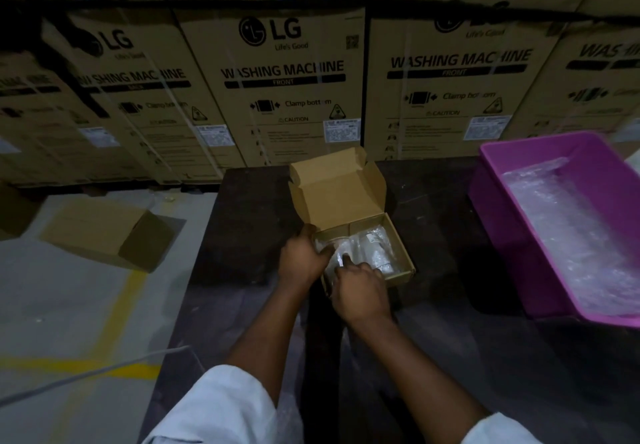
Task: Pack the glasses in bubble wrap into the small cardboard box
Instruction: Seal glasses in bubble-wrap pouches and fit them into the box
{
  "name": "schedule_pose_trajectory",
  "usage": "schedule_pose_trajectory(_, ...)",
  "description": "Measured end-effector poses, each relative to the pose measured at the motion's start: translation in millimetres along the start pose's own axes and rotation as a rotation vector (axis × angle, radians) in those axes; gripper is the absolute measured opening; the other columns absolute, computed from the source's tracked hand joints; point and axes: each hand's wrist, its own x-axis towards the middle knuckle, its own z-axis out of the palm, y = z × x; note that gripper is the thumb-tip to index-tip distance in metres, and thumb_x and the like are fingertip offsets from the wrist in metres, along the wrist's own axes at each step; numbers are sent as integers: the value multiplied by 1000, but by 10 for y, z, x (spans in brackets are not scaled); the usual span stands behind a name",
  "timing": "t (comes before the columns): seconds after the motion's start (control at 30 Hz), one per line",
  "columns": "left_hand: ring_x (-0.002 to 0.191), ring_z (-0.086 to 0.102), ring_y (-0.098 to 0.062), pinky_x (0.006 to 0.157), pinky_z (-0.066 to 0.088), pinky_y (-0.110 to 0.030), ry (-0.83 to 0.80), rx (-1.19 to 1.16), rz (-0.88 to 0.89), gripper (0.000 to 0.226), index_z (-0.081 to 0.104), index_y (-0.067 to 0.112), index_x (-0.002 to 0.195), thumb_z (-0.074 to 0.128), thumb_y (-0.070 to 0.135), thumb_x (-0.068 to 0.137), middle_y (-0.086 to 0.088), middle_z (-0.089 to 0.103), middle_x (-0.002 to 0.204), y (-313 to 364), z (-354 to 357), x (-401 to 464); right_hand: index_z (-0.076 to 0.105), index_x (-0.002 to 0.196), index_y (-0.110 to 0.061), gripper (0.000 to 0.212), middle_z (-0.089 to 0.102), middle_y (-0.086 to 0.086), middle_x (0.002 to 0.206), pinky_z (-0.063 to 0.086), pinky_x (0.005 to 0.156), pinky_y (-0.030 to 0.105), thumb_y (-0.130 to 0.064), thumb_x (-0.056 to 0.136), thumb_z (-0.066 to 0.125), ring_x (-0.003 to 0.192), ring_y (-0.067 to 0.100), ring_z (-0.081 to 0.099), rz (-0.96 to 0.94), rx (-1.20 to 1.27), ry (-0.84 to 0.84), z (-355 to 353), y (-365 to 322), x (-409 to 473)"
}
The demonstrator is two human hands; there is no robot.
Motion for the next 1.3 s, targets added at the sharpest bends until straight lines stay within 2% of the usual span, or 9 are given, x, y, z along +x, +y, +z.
schedule_pose_trajectory(0.1,99,64,-39,76,50,-38,-5,32,-11,60,53,17,124,71,50,77,-16,70,106,3,4,12,71,89,-13,22,66,6,116,46,77,40,-24,76,58,86,29,62,-12,-5,17,54,-1,-17)
schedule_pose_trajectory(0.27,100,63,-39,75,49,-37,-12,70,-11,61,51,15,124,70,49,77,-15,68,109,46,12,4,66,105,-11,34,54,10,136,43,87,40,-26,83,45,103,30,57,-66,13,-11,-2,24,-31)
schedule_pose_trajectory(0.4,100,64,-39,77,51,-38,-47,126,-40,61,50,19,126,67,51,78,-16,68,109,49,9,32,63,110,-9,39,51,11,138,46,90,39,-26,84,40,105,31,57,-106,103,-27,-60,122,-29)
schedule_pose_trajectory(0.5,101,63,-39,79,51,-38,-56,196,-48,61,51,18,126,65,54,79,-16,68,109,71,-11,45,62,113,-6,42,55,14,132,48,92,39,-23,82,38,106,33,59,-116,182,-55,-96,224,-20)
schedule_pose_trajectory(0.67,101,63,-36,77,52,-37,-28,363,-29,53,56,19,117,61,57,79,-13,63,111,213,-111,26,62,105,-11,28,63,7,106,52,81,36,-21,84,46,96,29,63,-109,238,-62,-145,379,-3)
schedule_pose_trajectory(0.9,101,61,-28,76,51,-35,29,324,187,42,58,22,121,59,42,84,-6,60,116,530,-213,81,65,111,-14,31,66,7,108,51,82,33,-20,86,49,98,24,63,-111,421,38,-405,605,81)
schedule_pose_trajectory(1.0,103,59,-26,80,51,-36,54,261,346,40,59,22,120,58,40,85,-5,60,116,748,-223,173,64,101,-13,21,65,8,99,48,75,33,-23,88,51,92,26,62,-124,325,166,-755,861,164)
schedule_pose_trajectory(1.13,107,55,-24,87,48,-36,21,167,522,43,57,18,121,57,44,86,-6,59,118,1317,-202,319,64,101,-15,21,64,6,99,49,79,33,-25,88,52,94,24,61,-78,135,304,-1390,1487,360)
schedule_pose_trajectory(1.3,115,53,-27,94,47,-38,-82,119,594,50,50,16,130,54,45,90,-9,54,128,2274,90,369,50,133,-18,43,57,7,132,47,94,40,-28,91,51,117,28,54,37,-59,275,-2037,2416,540)
